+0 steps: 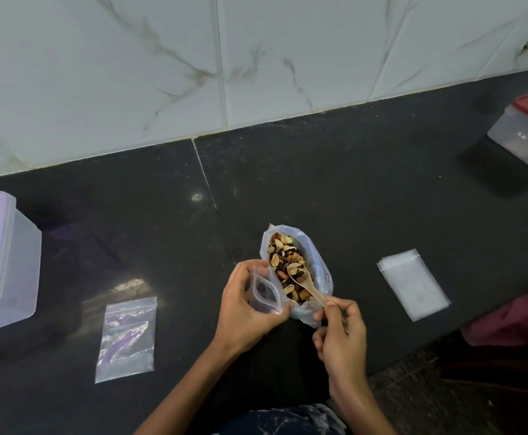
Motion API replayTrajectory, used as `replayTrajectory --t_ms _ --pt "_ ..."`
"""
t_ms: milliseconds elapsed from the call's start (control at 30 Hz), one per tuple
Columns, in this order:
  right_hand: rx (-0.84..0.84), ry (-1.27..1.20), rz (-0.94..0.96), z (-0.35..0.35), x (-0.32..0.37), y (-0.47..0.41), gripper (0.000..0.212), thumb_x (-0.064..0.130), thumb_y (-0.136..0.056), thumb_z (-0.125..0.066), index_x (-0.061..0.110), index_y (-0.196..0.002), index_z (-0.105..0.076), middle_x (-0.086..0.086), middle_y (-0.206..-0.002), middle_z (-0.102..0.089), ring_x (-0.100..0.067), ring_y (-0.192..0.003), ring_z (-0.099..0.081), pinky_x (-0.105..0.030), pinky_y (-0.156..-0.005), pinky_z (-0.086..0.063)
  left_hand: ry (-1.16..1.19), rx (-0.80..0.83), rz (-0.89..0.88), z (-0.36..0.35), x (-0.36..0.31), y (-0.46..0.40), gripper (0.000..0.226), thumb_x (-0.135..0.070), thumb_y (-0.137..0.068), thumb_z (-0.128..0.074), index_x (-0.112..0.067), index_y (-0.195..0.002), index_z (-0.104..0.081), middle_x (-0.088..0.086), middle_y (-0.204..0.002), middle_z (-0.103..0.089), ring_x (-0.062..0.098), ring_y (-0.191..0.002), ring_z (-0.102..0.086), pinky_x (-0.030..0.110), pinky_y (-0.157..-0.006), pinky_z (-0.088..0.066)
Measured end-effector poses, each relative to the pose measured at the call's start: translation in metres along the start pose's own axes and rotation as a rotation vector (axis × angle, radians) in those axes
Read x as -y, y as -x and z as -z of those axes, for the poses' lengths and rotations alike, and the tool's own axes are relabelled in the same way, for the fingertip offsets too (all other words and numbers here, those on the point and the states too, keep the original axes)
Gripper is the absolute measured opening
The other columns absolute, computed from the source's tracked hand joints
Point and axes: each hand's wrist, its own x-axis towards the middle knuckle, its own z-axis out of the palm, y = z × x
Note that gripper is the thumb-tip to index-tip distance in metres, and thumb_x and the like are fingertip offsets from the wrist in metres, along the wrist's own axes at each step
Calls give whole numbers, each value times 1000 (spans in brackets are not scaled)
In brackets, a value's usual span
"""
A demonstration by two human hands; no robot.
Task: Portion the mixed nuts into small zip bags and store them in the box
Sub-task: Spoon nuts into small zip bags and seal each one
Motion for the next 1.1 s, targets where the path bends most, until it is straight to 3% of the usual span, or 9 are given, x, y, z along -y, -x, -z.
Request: replayTrajectory --t_ms 167,300,467,667,767,867,967,1100 --pt "-26 -8 20 6 3 2 14 14 -99 -43 13 -95 -56 -5 -70 -57 -4 -38 -41 -14 -34 -30 7 -11 -15 4 -13 -3 51 -20 -60 -82 -17 -102 -53 -11 -103 -61 11 -99 -63 18 -79 -52" --pt "-40 -14 33 10 10 5 14 13 -98 -44 12 -94 -57 -5 -68 -57 -4 -37 -40 -15 -33 -30 28 -36 -36 6 -18 -5 46 -16 -62 -82 -20 -99 -54 -7 -99 -62 15 -95 -63 22 -80 -52" --pt "32 -50 148 17 40 23 15 11 -97 -44 10 -90 -58 2 -57 -57 -6 -35 -38 -15 -31 -28 7 -30 -48 8 -21 -6 48 -26 -64 -80 -13 -104 -57 -10 -101 -63 15 -100 -63 29 -84 -54" --pt "185 3 290 11 56 40 15 8 -95 -45 4 -88 -57 0 -58 -59 -8 -37 -39 -16 -34 -32 9 -33 -43 6 -28 -8 50 -22 -65 -79 -11 -109 -58 -8 -103 -66 11 -100 -63 18 -82 -50" --pt "232 111 349 7 48 42 13 18 -95 -47 14 -88 -58 0 -65 -62 -7 -43 -43 -19 -39 -36 41 -19 -31 5 -32 -8 49 -21 -65 -78 -12 -109 -58 -7 -102 -66 11 -99 -64 17 -83 -50" --pt "219 388 558 5 38 40 17 44 -86 -43 32 -88 -56 13 -77 -65 -2 -58 -57 -15 -49 -41 68 -31 -26 5 -31 -8 51 -10 -66 -81 -10 -111 -57 -2 -103 -66 13 -100 -64 19 -83 -51" --pt "212 648 817 6 32 38 9 40 -91 -43 38 -93 -52 24 -86 -62 4 -76 -61 -15 -56 -48 137 -30 -7 5 -30 -8 58 11 -65 -80 -7 -113 -54 4 -106 -63 13 -100 -64 19 -76 -53" --pt "188 735 1018 6 31 37 10 35 -94 -44 35 -98 -53 22 -91 -59 6 -81 -59 -15 -55 -50 115 -52 -10 7 -28 -8 62 1 -61 -82 -16 -113 -53 -1 -99 -65 9 -90 -65 21 -69 -54"
